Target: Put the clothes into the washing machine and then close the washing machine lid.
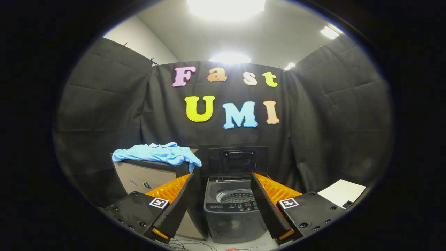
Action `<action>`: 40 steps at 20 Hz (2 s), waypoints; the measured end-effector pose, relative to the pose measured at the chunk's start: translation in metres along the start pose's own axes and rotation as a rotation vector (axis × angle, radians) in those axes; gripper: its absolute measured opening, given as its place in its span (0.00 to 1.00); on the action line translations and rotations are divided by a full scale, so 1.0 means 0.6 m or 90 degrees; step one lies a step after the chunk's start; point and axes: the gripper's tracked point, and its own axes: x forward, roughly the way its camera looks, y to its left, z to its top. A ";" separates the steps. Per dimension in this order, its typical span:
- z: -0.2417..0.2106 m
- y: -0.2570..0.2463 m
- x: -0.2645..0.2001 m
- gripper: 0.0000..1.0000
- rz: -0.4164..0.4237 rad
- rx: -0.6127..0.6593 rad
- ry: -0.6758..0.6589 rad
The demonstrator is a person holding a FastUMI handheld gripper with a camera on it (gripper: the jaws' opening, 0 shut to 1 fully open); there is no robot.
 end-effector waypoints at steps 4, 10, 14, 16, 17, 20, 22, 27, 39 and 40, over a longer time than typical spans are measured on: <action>0.002 0.002 -0.001 0.99 -0.001 -0.001 0.002; 0.017 0.012 -0.001 0.99 0.007 -0.004 0.006; 0.044 0.025 0.010 0.99 0.025 -0.010 -0.005; 0.053 0.033 0.026 0.99 0.039 -0.016 -0.002; 0.058 0.038 0.037 0.99 0.047 -0.016 0.000; 0.084 0.055 0.075 0.99 0.067 -0.007 -0.003; 0.097 0.074 0.103 0.99 0.080 -0.009 -0.009; 0.113 0.128 0.169 0.99 0.124 0.001 -0.002; 0.128 0.248 0.317 0.98 0.191 0.007 0.044; 0.130 0.261 0.327 0.99 0.201 0.007 0.050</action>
